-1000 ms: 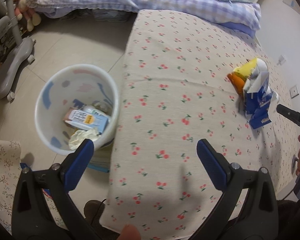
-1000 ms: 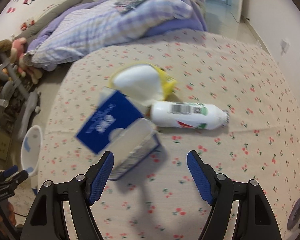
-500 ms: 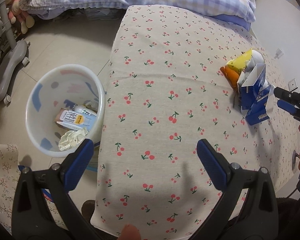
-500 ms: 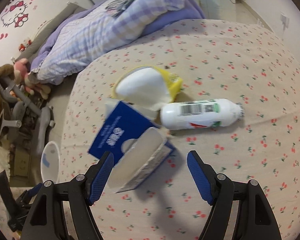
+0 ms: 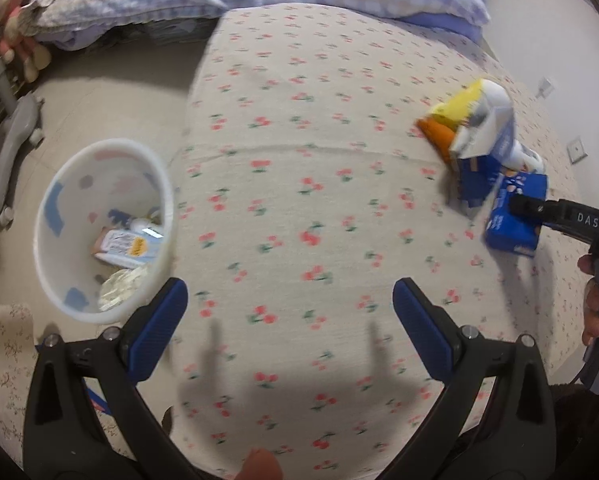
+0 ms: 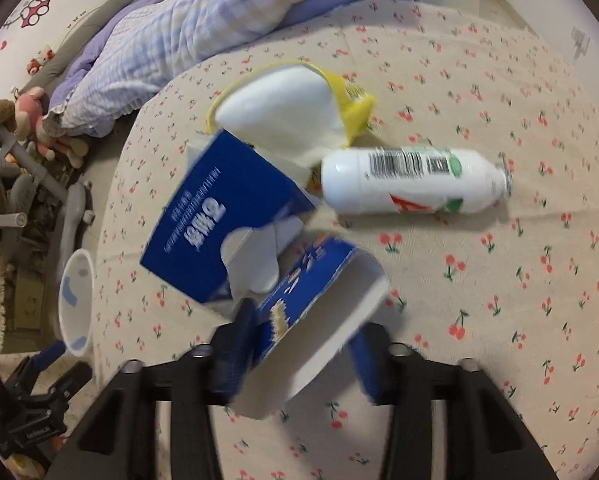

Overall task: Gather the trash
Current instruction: 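Grasp the torn blue carton piece with the right tool while the left tool grasps the blue box, then carry both blue pieces over the wastebasket and open the left tool, then open the right tool to drop the carton piece into the wastebasket, then move both tools back over the mattress toward the wrapper and bottle, then grasp the silver snack wrapper with the left tool while the right tool grasps the white bottle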

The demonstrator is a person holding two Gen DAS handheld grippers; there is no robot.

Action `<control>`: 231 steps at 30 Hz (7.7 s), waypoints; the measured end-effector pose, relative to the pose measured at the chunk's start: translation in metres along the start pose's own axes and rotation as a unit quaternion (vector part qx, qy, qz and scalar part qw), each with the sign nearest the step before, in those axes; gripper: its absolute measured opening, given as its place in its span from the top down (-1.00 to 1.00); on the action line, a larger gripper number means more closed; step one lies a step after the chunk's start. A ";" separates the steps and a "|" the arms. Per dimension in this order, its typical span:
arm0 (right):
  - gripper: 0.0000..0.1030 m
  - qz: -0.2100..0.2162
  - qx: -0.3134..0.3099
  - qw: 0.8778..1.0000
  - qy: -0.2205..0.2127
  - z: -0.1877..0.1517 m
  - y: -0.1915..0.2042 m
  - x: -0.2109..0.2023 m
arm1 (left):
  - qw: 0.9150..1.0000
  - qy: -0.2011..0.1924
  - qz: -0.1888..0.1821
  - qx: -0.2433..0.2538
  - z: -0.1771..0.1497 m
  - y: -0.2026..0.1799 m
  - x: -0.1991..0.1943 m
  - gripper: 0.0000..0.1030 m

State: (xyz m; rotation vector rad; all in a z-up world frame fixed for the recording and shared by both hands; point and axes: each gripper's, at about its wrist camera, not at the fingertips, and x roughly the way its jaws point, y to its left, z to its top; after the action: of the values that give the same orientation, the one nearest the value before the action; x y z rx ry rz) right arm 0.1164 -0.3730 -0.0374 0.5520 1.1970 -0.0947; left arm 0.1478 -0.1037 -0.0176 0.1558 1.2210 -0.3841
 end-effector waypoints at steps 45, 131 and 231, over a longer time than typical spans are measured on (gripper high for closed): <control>0.45 -0.044 -0.011 0.997 -0.062 -0.020 -0.070 -0.062 | 0.981 -0.102 0.035 0.160 0.042 -0.148 0.022 -0.14; 0.32 0.145 -0.239 0.960 -0.017 -0.038 0.327 0.067 | 0.965 -0.067 0.131 -0.219 -0.067 0.239 -0.064 -0.81; -0.60 -0.014 0.194 0.979 -0.067 0.061 -0.083 0.000 | 0.995 -0.069 -0.049 0.055 0.061 -0.100 0.027 0.05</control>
State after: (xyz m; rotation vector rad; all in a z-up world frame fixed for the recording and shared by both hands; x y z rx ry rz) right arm 0.1389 -0.4728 -0.0519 0.8574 1.0590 -0.3895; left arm 0.1721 -0.2216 -0.0136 0.1619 1.0751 -0.5399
